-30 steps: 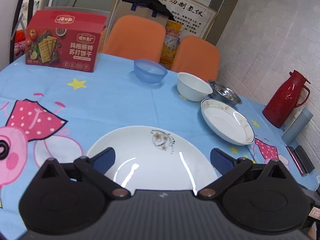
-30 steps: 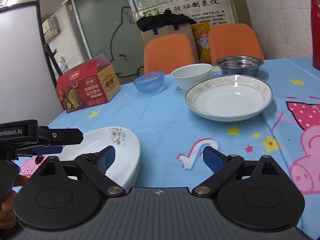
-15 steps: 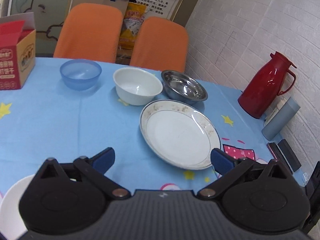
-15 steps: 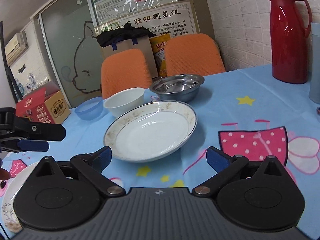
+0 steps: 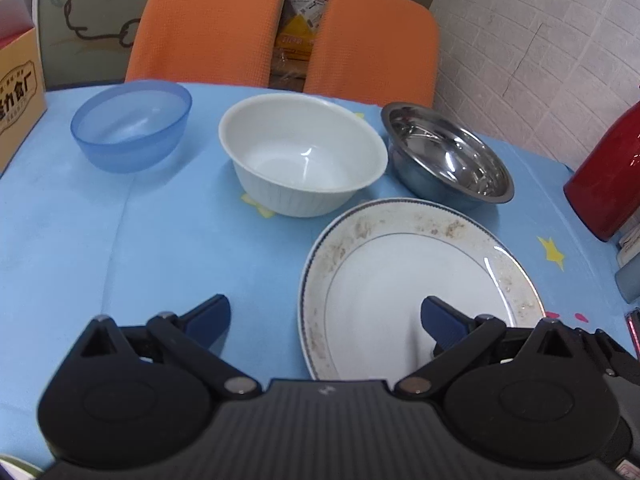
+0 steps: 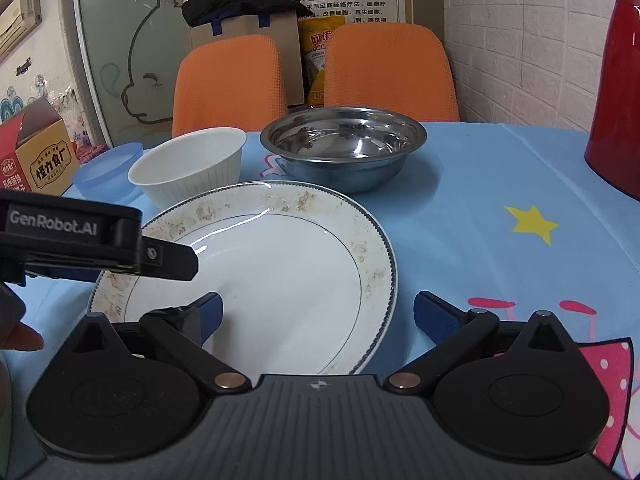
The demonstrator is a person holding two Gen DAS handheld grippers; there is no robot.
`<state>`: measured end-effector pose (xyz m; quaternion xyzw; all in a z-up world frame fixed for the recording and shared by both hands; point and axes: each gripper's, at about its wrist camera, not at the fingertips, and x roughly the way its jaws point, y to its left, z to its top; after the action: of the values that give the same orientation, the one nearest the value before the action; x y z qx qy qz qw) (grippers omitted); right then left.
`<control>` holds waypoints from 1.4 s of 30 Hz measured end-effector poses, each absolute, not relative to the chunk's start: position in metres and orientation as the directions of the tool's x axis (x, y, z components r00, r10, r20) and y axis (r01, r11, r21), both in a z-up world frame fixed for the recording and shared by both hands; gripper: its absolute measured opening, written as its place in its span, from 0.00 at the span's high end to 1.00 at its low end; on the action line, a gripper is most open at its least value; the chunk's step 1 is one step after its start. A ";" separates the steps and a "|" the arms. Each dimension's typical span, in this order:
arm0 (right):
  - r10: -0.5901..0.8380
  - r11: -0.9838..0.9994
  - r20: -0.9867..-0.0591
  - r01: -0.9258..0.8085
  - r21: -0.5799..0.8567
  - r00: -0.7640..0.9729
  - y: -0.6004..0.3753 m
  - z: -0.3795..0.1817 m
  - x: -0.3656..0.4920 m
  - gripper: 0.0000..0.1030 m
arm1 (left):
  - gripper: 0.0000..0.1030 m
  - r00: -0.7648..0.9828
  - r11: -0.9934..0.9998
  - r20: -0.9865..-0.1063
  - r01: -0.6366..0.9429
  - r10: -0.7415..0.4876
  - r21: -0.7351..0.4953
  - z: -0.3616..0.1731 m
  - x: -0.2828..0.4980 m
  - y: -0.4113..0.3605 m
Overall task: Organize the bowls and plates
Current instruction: 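Move the left tool to the rim of the gold-rimmed white plate, then grasp the gold-rimmed plate rim with the left gripper and lift it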
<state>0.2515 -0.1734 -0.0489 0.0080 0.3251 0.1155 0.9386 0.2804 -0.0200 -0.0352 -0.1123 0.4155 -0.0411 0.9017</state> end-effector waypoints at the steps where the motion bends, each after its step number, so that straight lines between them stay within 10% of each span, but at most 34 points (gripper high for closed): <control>1: 0.224 0.973 -0.608 -0.214 0.090 0.761 -0.174 -0.049 0.251 0.00 | 0.02 0.652 0.973 -0.740 -0.016 -0.164 -0.230 -0.036 0.281 -0.021; 42: 0.250 0.966 -0.603 -0.235 0.105 0.758 -0.174 -0.047 0.254 0.00 | 0.01 0.659 0.997 -0.752 -0.052 -0.009 -0.058 -0.043 0.278 -0.051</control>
<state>0.2538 -0.1742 -0.0474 0.0113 0.3232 0.1293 0.9374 0.2777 -0.0510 -0.0425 -0.0372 0.4128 0.0119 0.9100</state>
